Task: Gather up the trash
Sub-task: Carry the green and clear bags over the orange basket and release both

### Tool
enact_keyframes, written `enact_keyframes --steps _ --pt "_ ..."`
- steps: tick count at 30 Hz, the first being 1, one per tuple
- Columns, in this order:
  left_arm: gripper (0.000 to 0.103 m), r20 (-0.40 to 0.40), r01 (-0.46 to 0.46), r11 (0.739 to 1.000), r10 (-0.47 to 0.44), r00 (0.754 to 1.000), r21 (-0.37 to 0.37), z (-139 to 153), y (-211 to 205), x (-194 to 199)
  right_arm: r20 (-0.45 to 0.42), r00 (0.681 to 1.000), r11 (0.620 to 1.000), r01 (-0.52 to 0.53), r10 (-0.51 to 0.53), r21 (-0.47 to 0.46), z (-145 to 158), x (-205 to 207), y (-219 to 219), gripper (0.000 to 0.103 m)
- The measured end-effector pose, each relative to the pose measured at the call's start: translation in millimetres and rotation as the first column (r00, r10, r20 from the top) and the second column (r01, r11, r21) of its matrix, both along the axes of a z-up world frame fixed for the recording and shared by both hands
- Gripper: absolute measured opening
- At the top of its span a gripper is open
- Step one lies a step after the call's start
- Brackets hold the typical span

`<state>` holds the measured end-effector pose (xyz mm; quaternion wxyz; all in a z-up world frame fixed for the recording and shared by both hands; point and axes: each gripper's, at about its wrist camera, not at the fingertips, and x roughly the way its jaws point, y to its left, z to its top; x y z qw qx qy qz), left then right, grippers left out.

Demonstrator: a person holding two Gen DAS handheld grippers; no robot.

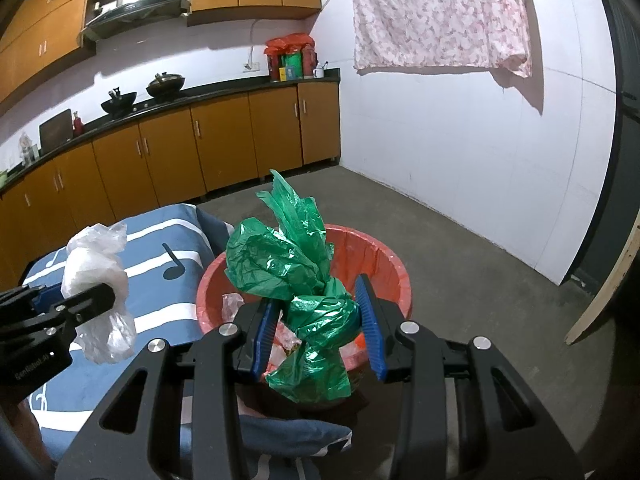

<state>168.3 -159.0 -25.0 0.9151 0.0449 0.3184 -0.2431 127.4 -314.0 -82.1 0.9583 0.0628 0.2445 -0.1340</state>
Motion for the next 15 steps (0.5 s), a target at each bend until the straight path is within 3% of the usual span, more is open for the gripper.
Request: enact_keyframes --steps 15 --pt "0.035 -0.031 0.027 0.999 -0.027 0.999 -0.017 -14.6 -20.5 36.6 0.013 0.999 0.995 0.028 -0.029 0.091 2.4 34.2 -35.3 0.039"
